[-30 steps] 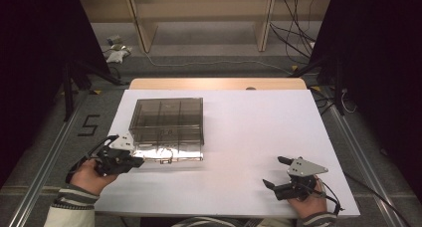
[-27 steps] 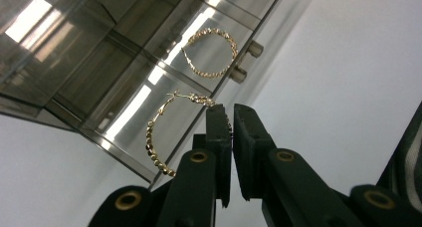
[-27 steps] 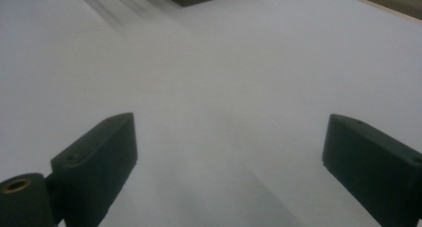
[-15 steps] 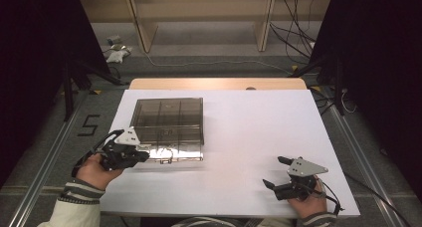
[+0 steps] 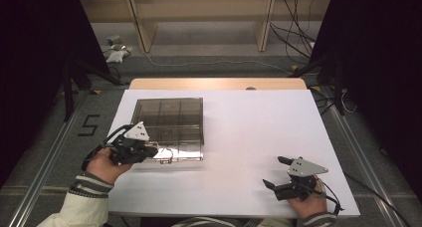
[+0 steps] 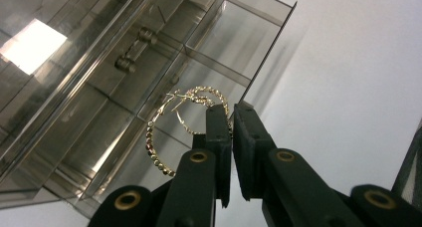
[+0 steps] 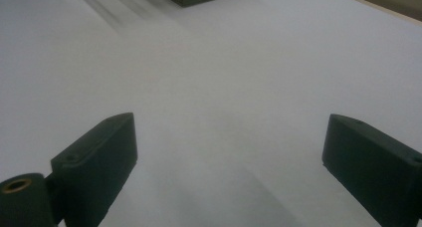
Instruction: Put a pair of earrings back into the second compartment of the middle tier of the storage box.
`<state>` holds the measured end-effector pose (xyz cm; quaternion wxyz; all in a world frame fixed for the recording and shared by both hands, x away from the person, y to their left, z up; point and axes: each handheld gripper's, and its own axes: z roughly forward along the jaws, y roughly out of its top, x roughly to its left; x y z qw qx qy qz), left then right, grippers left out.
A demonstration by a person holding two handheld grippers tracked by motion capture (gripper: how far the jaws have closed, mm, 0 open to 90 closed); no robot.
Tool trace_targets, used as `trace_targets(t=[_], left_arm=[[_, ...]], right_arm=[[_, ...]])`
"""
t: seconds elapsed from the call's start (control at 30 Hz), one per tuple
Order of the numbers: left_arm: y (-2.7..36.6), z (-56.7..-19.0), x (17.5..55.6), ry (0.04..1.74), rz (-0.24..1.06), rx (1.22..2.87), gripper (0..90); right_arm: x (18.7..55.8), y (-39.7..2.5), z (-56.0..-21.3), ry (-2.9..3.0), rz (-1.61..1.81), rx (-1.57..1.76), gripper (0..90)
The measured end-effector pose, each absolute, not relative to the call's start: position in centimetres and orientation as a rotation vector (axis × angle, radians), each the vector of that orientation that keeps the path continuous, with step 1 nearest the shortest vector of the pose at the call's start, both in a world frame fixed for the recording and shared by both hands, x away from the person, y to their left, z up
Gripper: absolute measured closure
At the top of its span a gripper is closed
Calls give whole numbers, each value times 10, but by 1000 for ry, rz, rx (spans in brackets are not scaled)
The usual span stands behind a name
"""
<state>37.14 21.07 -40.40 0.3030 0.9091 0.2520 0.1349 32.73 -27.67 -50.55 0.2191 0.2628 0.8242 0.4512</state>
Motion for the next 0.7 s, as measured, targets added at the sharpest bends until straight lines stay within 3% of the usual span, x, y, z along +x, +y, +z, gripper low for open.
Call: trace_targets(t=[0.7], left_arm=[[180, -415, 391, 642, 327, 2431, 855]], right_arm=[[327, -276, -505, 2280, 1248, 722, 82]])
